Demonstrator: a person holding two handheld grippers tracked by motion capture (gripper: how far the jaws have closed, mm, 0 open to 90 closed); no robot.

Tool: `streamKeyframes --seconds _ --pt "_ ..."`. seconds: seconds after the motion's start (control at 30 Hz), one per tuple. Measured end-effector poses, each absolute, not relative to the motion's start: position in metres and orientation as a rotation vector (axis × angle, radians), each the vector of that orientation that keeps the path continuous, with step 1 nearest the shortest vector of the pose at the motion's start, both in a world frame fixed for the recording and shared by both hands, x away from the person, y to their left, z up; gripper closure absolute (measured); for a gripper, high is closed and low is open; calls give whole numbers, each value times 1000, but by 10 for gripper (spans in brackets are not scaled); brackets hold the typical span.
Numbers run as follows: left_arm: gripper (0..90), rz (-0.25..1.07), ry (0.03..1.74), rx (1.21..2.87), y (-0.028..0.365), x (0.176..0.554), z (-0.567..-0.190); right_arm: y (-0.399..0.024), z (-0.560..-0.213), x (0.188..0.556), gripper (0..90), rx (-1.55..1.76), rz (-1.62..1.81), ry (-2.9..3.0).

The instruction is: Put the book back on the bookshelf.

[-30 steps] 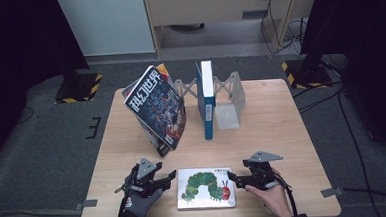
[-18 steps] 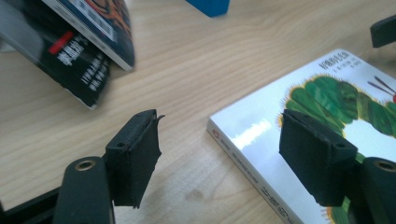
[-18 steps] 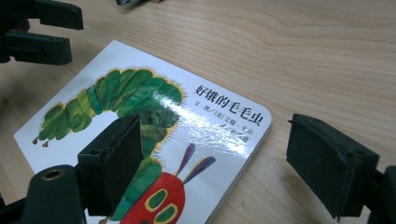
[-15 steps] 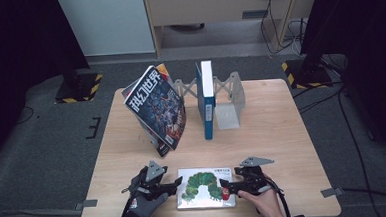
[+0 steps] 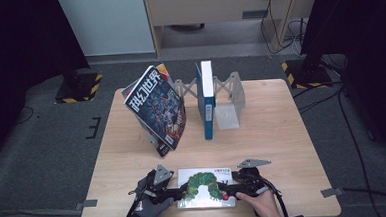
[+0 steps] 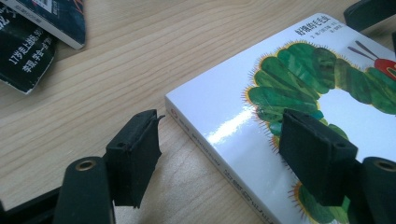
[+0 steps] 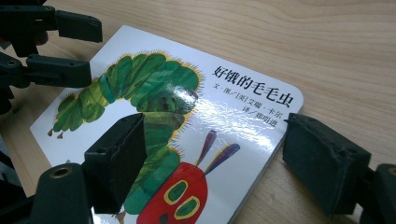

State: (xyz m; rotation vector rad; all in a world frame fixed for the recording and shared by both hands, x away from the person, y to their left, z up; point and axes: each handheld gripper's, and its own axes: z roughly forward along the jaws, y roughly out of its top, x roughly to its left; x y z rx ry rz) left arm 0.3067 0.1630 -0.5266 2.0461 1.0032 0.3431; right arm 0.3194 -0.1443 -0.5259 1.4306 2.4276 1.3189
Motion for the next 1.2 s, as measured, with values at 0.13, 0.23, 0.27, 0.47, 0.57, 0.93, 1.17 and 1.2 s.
streamKeyframes --seconds 0.13,0.23,0.27,0.47,0.57,0.93,1.17,1.2 --pt "274 323 1011 2044 163 308 -527 -145 -527 320 225 1459 1337 2417" --pt "275 307 1013 2039 162 308 -528 -146 -529 321 231 1484 1345 2411" --pt "274 302 1014 2039 161 307 -528 -147 -529 321 225 1487 1350 2409" --pt "274 268 1011 2032 159 308 -530 -149 -527 322 232 1516 1389 2398" --pt "274 258 1007 2029 157 307 -530 -150 -525 322 234 1518 1406 2391" --pt "255 236 1014 2007 158 308 -531 -151 -517 321 236 1506 1462 2363" --pt "241 229 1016 1997 158 308 -532 -151 -511 321 238 1490 1480 2355" --pt "239 229 1016 1993 158 308 -532 -151 -511 321 238 1490 1482 2354"
